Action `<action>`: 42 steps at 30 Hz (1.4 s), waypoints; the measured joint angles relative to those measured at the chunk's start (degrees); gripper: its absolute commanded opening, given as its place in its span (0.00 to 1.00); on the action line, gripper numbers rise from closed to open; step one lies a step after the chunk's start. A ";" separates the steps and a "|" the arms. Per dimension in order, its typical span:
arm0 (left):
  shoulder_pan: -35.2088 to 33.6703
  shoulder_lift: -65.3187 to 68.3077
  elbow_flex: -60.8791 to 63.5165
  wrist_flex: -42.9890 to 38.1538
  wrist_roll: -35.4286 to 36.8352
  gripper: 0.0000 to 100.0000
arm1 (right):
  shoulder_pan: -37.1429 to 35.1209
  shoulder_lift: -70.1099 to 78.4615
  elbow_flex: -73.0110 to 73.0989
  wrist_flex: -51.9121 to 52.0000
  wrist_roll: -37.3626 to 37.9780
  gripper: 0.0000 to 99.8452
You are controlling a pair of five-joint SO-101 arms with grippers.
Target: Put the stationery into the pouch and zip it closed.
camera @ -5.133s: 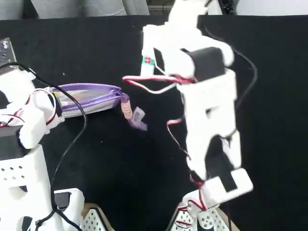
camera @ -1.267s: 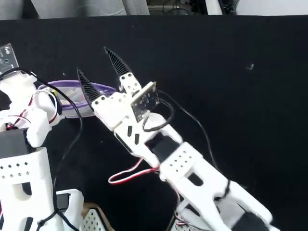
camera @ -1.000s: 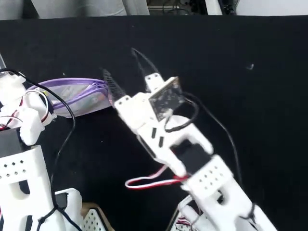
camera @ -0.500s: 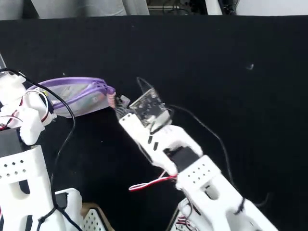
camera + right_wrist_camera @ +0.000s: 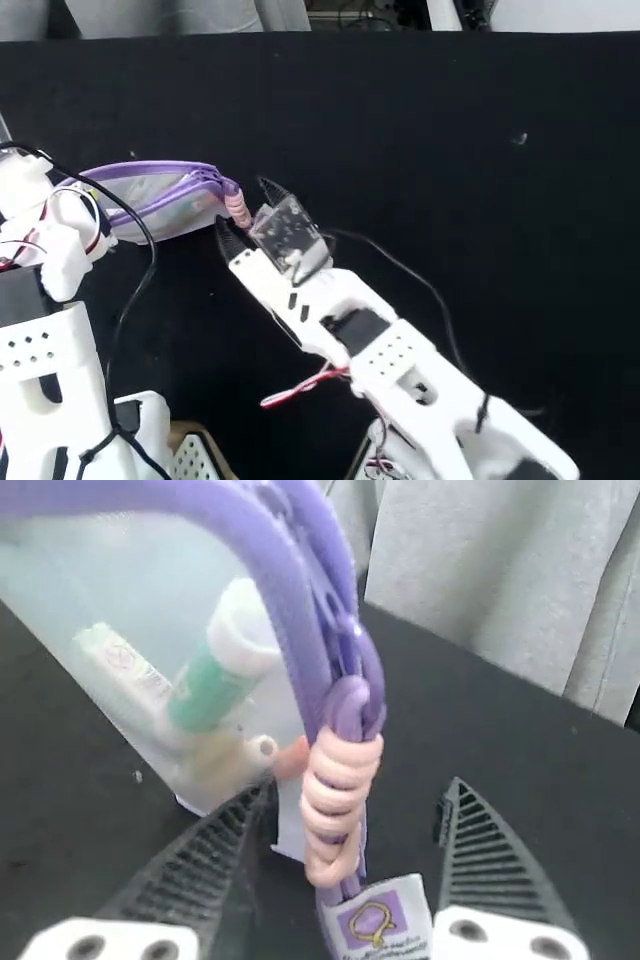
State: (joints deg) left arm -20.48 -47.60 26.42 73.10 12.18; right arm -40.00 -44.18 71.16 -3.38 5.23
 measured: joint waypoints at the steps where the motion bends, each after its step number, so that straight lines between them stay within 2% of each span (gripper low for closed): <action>1: 0.00 0.00 0.00 0.00 0.00 0.03 | 0.00 -1.85 0.44 -0.09 -1.05 0.24; 7: 0.00 0.00 0.00 0.00 0.00 0.03 | 0.00 -5.01 0.88 -0.44 -5.10 0.24; 12: 0.00 0.00 0.00 0.00 0.00 0.03 | 0.00 0.79 -0.97 -0.44 -5.45 0.24; 18: 0.00 0.00 0.00 0.00 0.00 0.03 | 0.00 4.48 -2.73 -0.44 -5.45 0.06; 21: 0.00 0.00 0.00 0.00 0.00 0.03 | 0.00 4.13 -2.73 -0.44 -5.45 0.02; 31: 0.00 0.00 0.00 0.00 0.00 0.03 | -0.09 -1.49 -2.73 1.85 -5.45 0.01; 33: 0.00 0.00 0.00 0.00 -0.09 0.06 | -0.09 -2.02 -2.90 5.10 -5.45 0.01; 38: -0.18 0.00 1.05 0.09 0.09 0.24 | 0.00 -2.02 -9.49 15.74 -5.45 0.01; 42: -0.26 0.35 -0.70 0.09 0.09 0.25 | 0.26 -2.02 -13.45 20.48 -5.45 0.01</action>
State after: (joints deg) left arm -20.75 -47.25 25.71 73.19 12.26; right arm -39.74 -46.20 57.71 17.10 -0.22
